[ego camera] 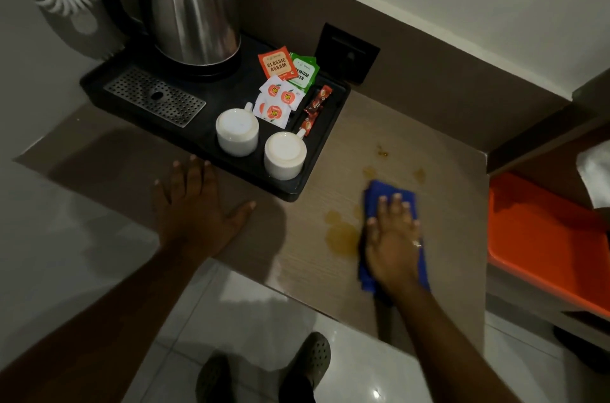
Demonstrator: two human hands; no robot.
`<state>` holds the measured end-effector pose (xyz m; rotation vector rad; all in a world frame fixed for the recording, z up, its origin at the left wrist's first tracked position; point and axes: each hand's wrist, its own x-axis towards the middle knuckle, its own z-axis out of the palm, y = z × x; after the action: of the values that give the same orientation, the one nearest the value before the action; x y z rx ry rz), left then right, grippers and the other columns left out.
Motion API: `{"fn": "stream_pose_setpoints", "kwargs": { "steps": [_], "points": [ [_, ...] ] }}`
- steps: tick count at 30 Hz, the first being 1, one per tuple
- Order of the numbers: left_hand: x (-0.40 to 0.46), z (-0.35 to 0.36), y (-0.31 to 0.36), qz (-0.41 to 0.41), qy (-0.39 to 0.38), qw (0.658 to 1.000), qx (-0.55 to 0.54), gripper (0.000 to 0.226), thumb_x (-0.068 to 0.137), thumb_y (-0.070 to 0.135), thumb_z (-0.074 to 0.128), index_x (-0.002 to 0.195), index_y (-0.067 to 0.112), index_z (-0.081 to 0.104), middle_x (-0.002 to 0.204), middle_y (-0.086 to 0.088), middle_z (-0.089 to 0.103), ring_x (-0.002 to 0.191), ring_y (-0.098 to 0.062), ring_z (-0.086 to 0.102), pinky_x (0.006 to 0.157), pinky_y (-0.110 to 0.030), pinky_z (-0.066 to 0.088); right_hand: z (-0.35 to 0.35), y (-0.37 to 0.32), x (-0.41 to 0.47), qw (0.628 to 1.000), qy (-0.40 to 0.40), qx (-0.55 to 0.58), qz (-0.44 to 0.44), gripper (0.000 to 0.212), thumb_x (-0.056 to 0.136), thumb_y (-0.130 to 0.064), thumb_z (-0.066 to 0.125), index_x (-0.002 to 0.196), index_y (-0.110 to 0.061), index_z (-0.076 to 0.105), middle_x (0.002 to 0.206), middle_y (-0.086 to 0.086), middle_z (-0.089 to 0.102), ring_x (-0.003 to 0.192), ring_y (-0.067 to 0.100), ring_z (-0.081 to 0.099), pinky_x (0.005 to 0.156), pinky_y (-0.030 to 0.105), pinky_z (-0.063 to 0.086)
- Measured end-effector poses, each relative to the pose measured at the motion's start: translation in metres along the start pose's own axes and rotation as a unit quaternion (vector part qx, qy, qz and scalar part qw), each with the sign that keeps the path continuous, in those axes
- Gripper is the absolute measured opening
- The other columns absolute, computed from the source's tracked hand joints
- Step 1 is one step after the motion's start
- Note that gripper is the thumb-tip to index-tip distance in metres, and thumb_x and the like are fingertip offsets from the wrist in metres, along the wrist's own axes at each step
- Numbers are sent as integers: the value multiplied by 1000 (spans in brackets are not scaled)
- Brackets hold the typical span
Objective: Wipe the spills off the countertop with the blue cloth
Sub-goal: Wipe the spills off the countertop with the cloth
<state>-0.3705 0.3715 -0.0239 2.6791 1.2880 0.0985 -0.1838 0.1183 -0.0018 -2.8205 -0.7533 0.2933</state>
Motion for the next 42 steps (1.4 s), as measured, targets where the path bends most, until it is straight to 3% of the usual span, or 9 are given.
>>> {"fn": "stream_pose_setpoints", "kwargs": {
  "steps": [4,8,12,16,20,25,30,38,42],
  "points": [
    [0,-2,-2,-2,-5,1000,-6,108,74,83,31,150,8,27,160,-18,25,148,-39,17,114,-65,14,0,32,-56,986,-66,-26,-151,56,95,-50,12,149,-33,7,159,-8,-2,148,11,-5,119,39,-4],
    [0,-2,-4,5,2,1000,-16,107,75,83,31,150,6,28,160,-19,26,147,-39,18,114,-64,14,-26,86,-37,1000,-2,-19,15,60,95,-45,17,150,-21,13,161,6,7,149,25,4,120,50,6],
    [2,0,-4,3,0,1000,-22,108,74,84,30,150,7,25,161,-19,23,148,-39,16,115,-64,13,-17,16,15,985,30,-20,167,57,101,-34,26,152,-11,13,161,16,8,148,35,6,119,54,7],
    [2,0,-6,6,-2,1000,-18,110,73,84,28,151,7,23,162,-18,21,148,-39,15,115,-64,13,20,-64,-10,997,-4,-24,-68,57,99,-38,23,152,-20,11,161,3,1,149,22,-2,118,44,-4],
    [2,-1,-8,9,-11,1000,-22,111,73,85,29,151,7,22,162,-18,20,148,-39,15,115,-64,13,10,-4,-58,974,-78,-68,-201,56,95,-49,14,149,-34,5,160,-6,0,148,12,-7,120,44,-1],
    [5,-2,-7,7,-25,1000,-17,115,70,88,21,152,9,15,163,-18,15,149,-39,10,116,-64,13,-25,80,-31,996,15,-32,87,58,97,-42,23,150,-19,15,161,11,11,148,30,9,119,55,10],
    [4,-4,-5,9,-26,999,-17,113,71,86,24,152,8,16,163,-18,15,149,-39,10,116,-64,13,-7,-23,30,941,41,30,335,60,98,-34,28,152,-12,12,162,17,4,148,36,4,117,55,5],
    [1,-8,-4,9,-22,1000,-18,108,73,81,32,151,7,23,162,-19,19,148,-40,13,115,-65,13,31,-77,-43,991,-27,-59,-117,58,98,-46,16,152,-26,7,162,1,0,149,20,-3,119,42,-3],
    [0,-8,-5,14,-23,999,-19,109,74,82,30,151,6,23,162,-20,19,148,-41,14,115,-65,12,8,19,-63,992,-30,-51,-110,56,97,-49,17,150,-34,8,160,-5,2,149,15,-2,120,44,2]
  ]
}}
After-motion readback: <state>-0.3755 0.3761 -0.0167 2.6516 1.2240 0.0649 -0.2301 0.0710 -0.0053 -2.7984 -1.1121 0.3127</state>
